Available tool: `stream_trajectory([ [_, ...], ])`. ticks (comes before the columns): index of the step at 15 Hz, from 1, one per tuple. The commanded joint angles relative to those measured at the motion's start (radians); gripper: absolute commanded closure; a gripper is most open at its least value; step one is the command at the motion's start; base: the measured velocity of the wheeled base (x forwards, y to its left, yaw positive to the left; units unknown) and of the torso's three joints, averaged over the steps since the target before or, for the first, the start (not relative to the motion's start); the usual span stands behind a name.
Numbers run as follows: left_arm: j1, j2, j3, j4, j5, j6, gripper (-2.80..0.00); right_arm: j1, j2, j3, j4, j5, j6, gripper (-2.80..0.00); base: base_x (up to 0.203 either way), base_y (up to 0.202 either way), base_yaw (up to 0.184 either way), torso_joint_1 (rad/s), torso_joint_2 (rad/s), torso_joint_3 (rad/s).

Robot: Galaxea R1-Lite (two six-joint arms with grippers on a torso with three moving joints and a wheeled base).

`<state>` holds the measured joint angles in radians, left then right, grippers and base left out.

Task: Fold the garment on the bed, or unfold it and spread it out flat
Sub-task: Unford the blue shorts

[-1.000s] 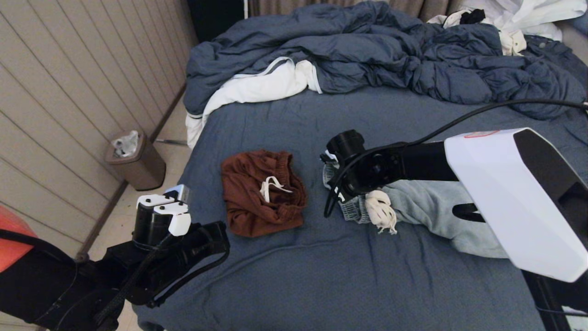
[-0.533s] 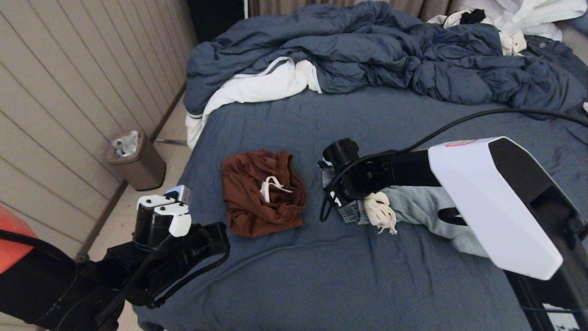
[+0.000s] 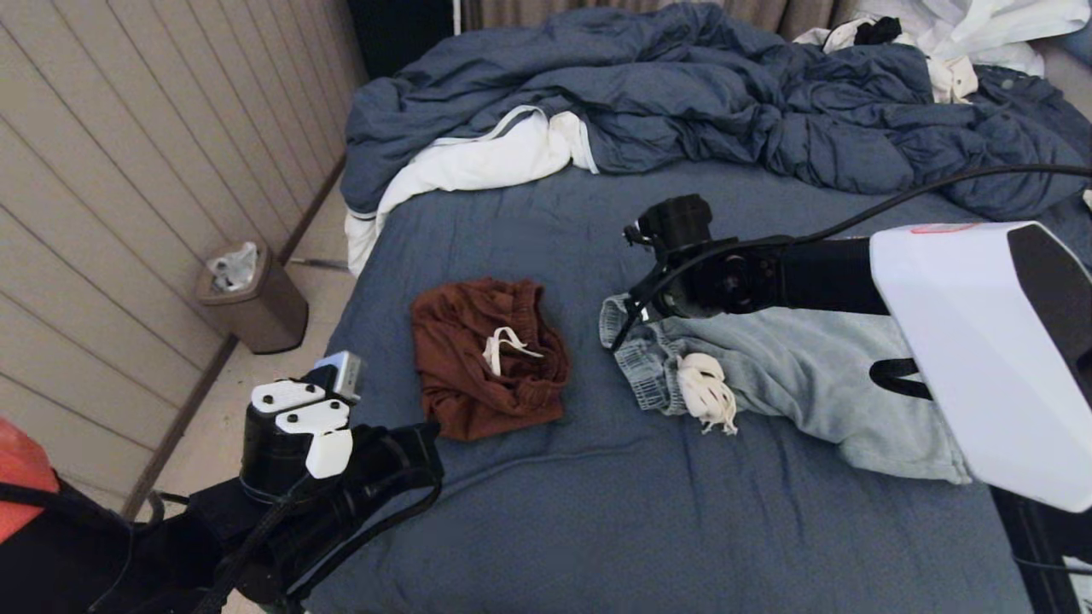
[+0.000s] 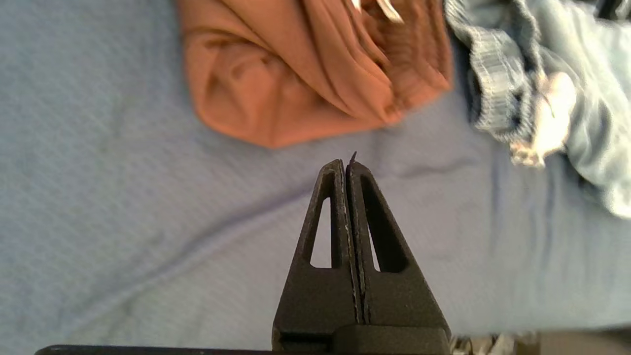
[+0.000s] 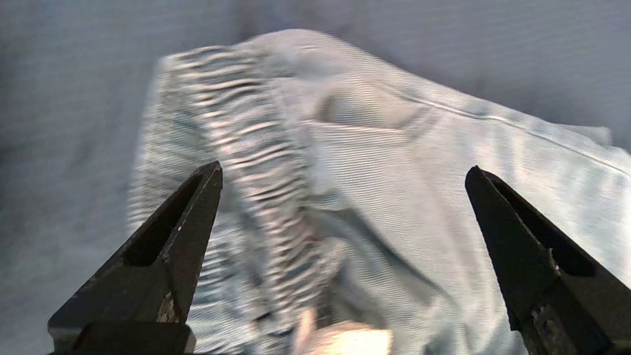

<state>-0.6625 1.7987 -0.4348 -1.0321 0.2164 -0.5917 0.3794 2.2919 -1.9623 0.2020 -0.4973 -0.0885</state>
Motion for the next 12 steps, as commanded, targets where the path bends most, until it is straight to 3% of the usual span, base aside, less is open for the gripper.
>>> stream_trajectory([
  [1,-0.011,-0.002,0.01,-0.014,0.001,-0.003,0.0,-0.031,0.02,-0.001,-0.002,-0.004,0.0,-2.8,0.0,0.0,0.0,0.0,0.0,0.0],
  [9,-0.01,0.025,0.009,-0.022,-0.006,-0.005,0.0,-0.062,0.118,0.0,-0.039,-0.003,0.013,-2.8,0.0,0.0,0.0,0.0,0.0,0.0],
  [10,-0.011,0.036,0.007,-0.022,-0.005,-0.005,0.0,-0.06,0.12,0.0,-0.044,-0.003,0.013,0.0,0.0,0.0,0.0,0.0,0.0,0.0],
  [12,-0.011,0.049,0.008,-0.022,-0.005,-0.004,0.0,-0.059,0.121,0.0,-0.064,-0.004,0.013,0.0,0.0,0.0,0.0,0.0,0.0,0.0],
])
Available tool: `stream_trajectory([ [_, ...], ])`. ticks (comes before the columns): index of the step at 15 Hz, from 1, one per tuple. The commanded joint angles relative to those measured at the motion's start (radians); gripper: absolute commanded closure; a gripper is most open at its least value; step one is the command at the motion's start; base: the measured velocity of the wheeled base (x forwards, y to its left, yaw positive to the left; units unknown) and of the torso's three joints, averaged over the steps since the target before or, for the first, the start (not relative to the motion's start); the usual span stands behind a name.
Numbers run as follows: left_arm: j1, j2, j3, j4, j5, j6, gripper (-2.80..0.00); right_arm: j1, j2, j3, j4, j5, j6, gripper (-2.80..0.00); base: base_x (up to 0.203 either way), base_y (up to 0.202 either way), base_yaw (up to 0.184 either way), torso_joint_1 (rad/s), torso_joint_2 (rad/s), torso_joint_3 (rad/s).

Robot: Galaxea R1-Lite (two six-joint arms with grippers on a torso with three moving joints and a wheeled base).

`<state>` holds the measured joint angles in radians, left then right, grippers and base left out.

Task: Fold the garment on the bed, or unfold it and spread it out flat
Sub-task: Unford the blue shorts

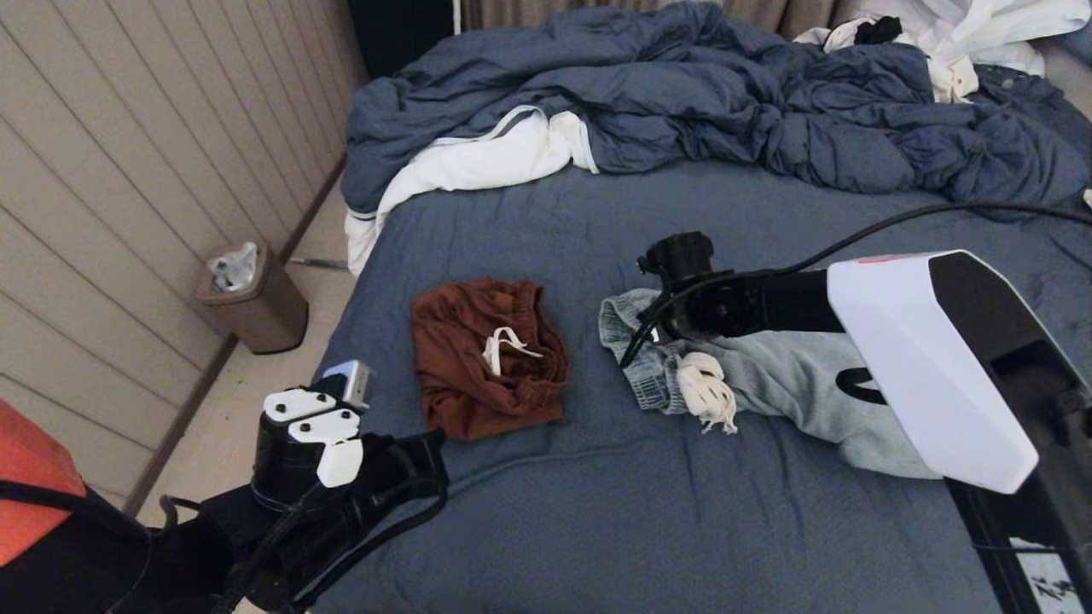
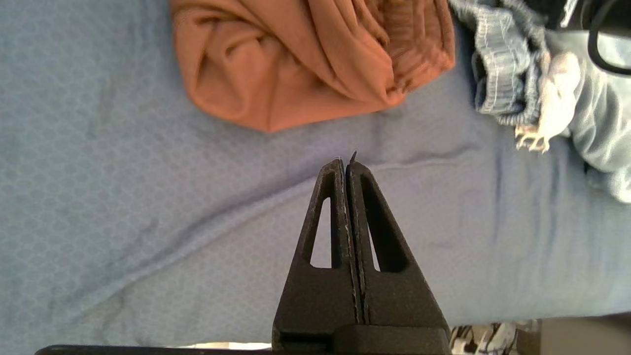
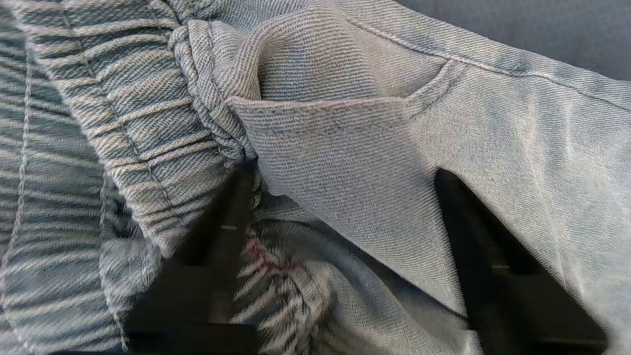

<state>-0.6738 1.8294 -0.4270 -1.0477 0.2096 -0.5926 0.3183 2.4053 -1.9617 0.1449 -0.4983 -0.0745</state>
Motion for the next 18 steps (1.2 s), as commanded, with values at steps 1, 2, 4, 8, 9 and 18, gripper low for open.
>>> stream_trajectory([
  [1,0.0,0.023,0.0,-0.006,0.005,-0.003,0.0,0.003,0.008,0.0,-0.026,-0.006,-0.002,0.0,0.0,0.0,0.0,0.0,0.0,0.0],
  [2,0.0,0.025,-0.001,-0.008,0.008,-0.004,0.0,0.003,0.005,0.0,-0.043,-0.008,-0.004,0.0,0.0,0.0,0.0,0.0,0.0,0.0],
  [4,0.0,0.028,-0.001,-0.007,0.008,-0.004,0.0,0.005,-0.007,0.001,-0.051,-0.008,-0.002,0.0,0.0,0.0,0.0,0.0,0.0,0.0],
  [8,0.0,0.042,-0.001,-0.008,0.007,-0.003,0.0,0.01,-0.099,0.068,-0.05,-0.011,-0.001,0.0,0.0,0.0,0.0,0.0,0.0,0.0],
  [9,0.0,0.041,-0.001,-0.008,0.008,-0.003,0.0,0.011,-0.116,0.102,-0.051,-0.011,0.0,0.0,0.0,0.0,0.0,0.0,0.0,0.0],
  [18,-0.027,0.042,0.011,-0.008,0.005,-0.006,0.0,0.073,-0.58,0.795,-0.091,-0.003,0.049,0.0,0.0,0.0,0.0,0.0,0.0,0.0],
])
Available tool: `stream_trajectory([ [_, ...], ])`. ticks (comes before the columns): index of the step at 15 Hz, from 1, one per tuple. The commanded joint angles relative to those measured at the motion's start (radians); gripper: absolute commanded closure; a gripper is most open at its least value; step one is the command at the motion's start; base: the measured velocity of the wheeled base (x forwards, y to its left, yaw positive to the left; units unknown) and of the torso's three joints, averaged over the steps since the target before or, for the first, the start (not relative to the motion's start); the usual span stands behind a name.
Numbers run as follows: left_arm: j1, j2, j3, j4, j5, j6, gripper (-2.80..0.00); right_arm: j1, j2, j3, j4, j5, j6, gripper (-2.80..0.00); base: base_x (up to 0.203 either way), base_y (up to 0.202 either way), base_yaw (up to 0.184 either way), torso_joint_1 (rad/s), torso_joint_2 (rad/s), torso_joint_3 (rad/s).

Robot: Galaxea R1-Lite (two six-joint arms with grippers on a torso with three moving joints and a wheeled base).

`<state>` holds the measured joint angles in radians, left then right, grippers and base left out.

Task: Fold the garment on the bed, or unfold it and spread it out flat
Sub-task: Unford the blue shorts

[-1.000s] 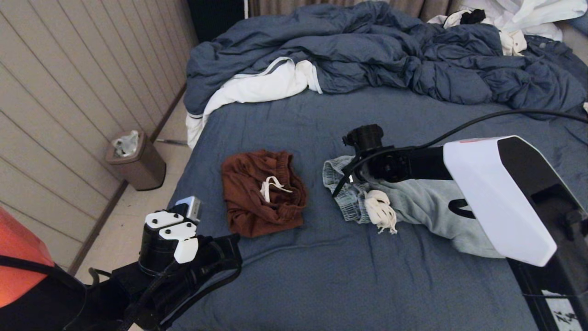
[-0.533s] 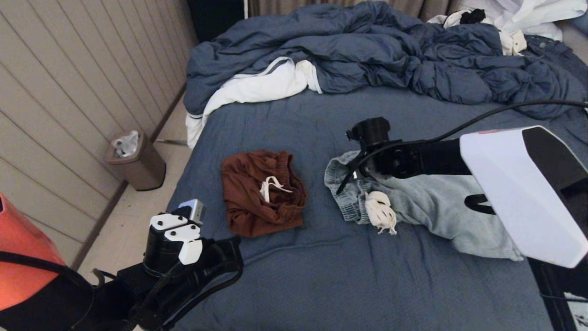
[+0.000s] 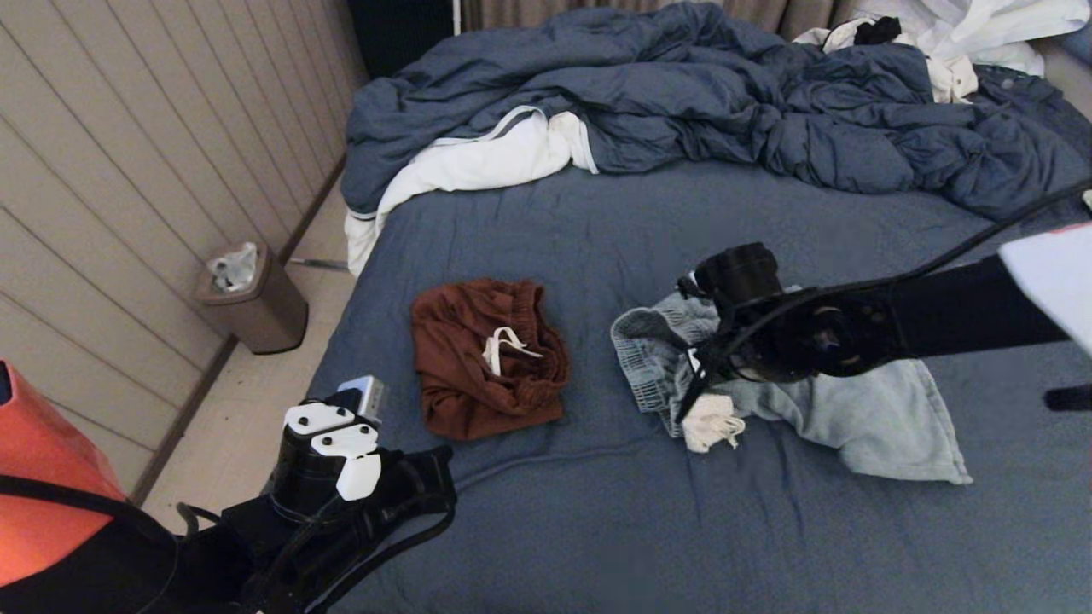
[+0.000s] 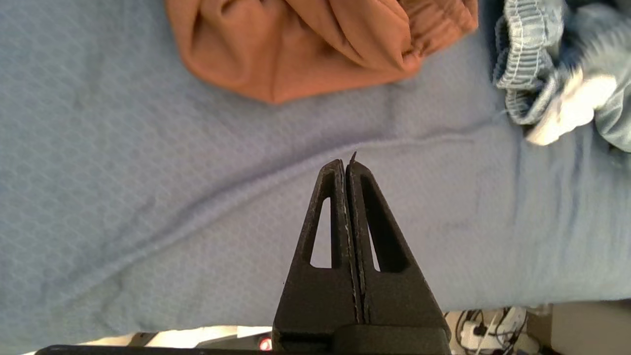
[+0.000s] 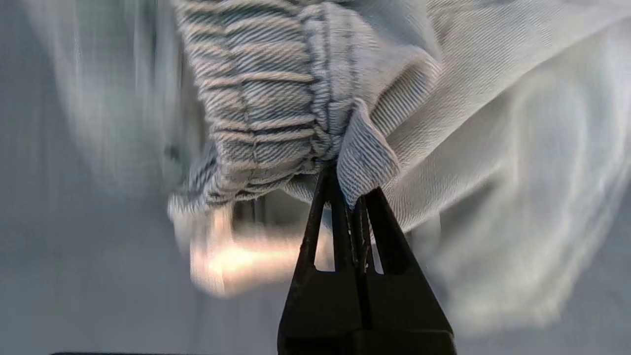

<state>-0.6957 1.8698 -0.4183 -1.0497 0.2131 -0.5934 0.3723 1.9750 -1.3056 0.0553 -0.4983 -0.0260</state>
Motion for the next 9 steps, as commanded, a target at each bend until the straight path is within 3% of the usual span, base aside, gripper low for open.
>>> stream_trajectory([
  [1,-0.008,0.002,0.004,-0.006,0.002,-0.005,0.0,0.036,-0.207,0.235,-0.005,-0.003,0.006,0.0,0.0,0.0,0.0,0.0,0.0,0.0],
  [5,-0.024,0.02,0.007,-0.006,0.001,-0.006,0.0,0.13,-0.35,0.569,-0.011,-0.003,0.089,0.0,0.0,0.0,0.0,0.0,0.0,0.0],
  [9,-0.047,0.061,0.023,-0.064,0.005,-0.004,0.0,0.242,-0.422,0.818,-0.016,-0.001,0.205,0.0,0.0,0.0,0.0,0.0,0.0,0.0],
])
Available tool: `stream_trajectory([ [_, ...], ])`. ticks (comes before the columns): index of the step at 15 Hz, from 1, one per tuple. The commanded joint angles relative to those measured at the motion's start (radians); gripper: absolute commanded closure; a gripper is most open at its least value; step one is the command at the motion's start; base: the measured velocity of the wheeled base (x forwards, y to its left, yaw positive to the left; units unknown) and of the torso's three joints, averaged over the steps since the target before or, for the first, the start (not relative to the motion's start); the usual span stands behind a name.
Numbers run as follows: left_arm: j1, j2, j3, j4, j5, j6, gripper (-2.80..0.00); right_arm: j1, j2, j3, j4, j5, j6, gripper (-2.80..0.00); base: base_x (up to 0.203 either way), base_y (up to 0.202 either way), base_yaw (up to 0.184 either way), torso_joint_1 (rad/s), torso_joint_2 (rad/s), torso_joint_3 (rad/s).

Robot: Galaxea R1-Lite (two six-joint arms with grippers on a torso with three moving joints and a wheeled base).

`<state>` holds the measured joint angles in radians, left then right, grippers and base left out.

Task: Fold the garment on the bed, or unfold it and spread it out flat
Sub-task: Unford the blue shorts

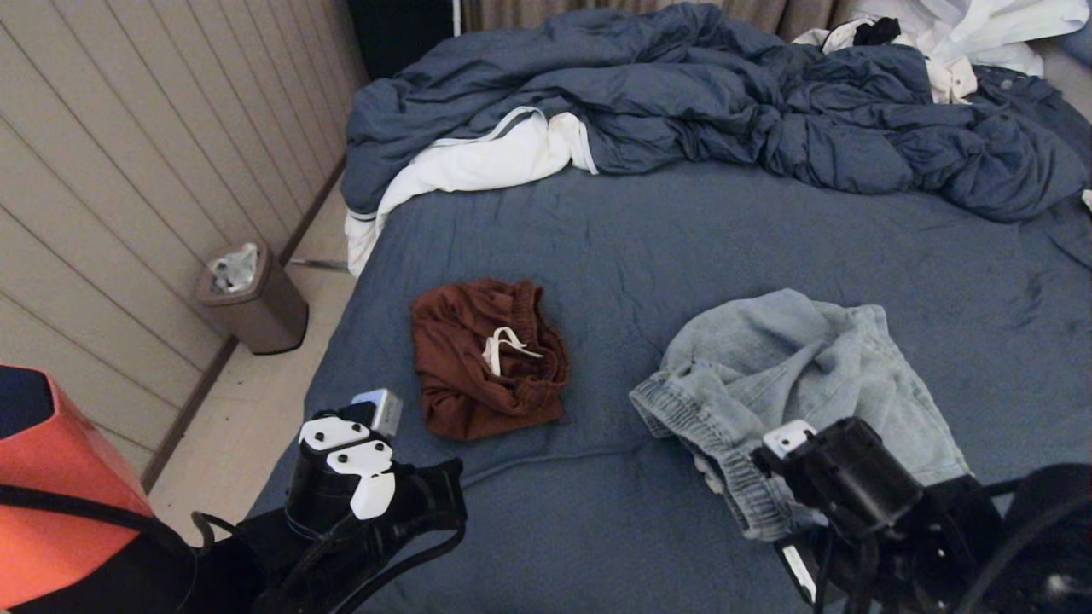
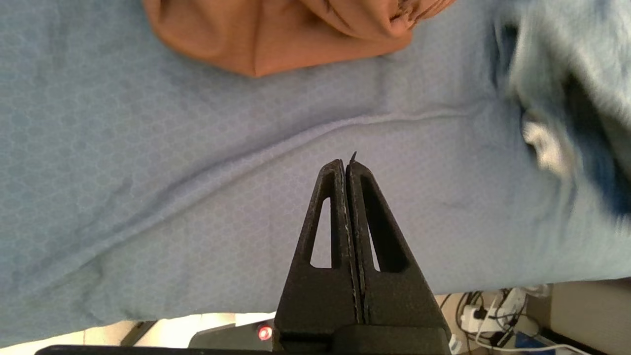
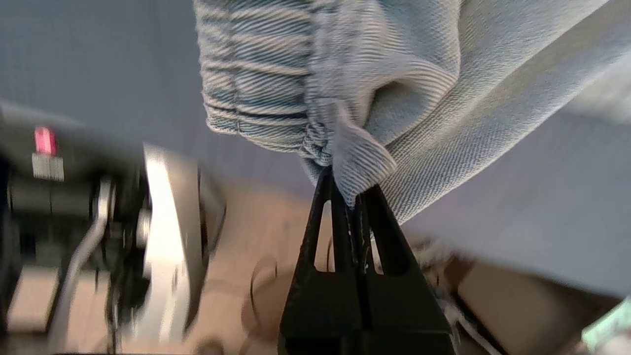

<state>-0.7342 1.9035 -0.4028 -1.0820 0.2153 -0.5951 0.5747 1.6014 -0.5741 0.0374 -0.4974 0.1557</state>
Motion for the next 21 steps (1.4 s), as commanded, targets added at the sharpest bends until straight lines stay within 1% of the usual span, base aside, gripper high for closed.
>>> stream_trajectory([
  [1,-0.014,0.049,0.014,-0.068,0.006,-0.001,0.0,0.057,-0.061,0.136,0.001,-0.001,0.046,0.0,0.0,0.0,0.0,0.0,0.0,0.0],
  [3,-0.026,0.101,0.028,-0.136,0.015,0.003,0.0,0.081,-0.082,0.227,-0.012,0.001,0.066,0.0,0.0,0.0,0.0,0.0,0.0,0.0],
  [5,-0.037,0.129,0.033,-0.163,0.024,0.006,0.0,0.104,-0.09,0.297,-0.033,0.007,0.071,0.0,0.0,0.0,0.0,0.0,0.0,0.0],
  [6,-0.039,0.131,0.033,-0.164,0.024,0.006,0.0,0.105,-0.088,0.318,-0.066,0.016,0.071,0.0,0.0,0.0,0.0,0.0,0.0,0.0],
  [11,-0.039,0.154,0.032,-0.175,0.024,0.006,0.0,0.105,-0.081,0.326,-0.108,0.031,0.071,0.0,0.0,0.0,0.0,0.0,0.0,0.0],
  [12,-0.039,0.157,0.032,-0.177,0.024,0.006,0.0,0.105,-0.086,0.328,-0.134,0.032,0.071,-0.12,0.0,0.0,0.0,0.0,0.0,0.0],
  [13,-0.039,0.155,0.032,-0.177,0.024,0.006,0.0,0.108,-0.095,0.33,-0.171,0.041,0.068,-2.8,0.0,0.0,0.0,0.0,0.0,0.0],
  [16,-0.039,0.155,0.033,-0.182,0.024,0.006,0.0,0.109,-0.193,0.309,-0.196,0.064,0.055,-2.8,0.0,0.0,0.0,0.0,0.0,0.0],
  [18,-0.039,0.149,0.036,-0.188,0.024,0.006,0.0,0.095,-0.275,0.23,-0.19,0.082,0.035,-2.8,0.0,0.0,0.0,0.0,0.0,0.0],
  [19,-0.039,0.144,0.035,-0.188,0.024,0.008,0.0,0.065,-0.289,0.186,-0.184,0.088,0.02,-2.8,0.0,0.0,0.0,0.0,0.0,0.0],
  [21,-0.034,0.123,0.02,-0.186,0.025,0.009,0.0,-0.076,-0.265,0.093,-0.171,0.099,-0.028,-2.8,0.0,0.0,0.0,0.0,0.0,0.0],
])
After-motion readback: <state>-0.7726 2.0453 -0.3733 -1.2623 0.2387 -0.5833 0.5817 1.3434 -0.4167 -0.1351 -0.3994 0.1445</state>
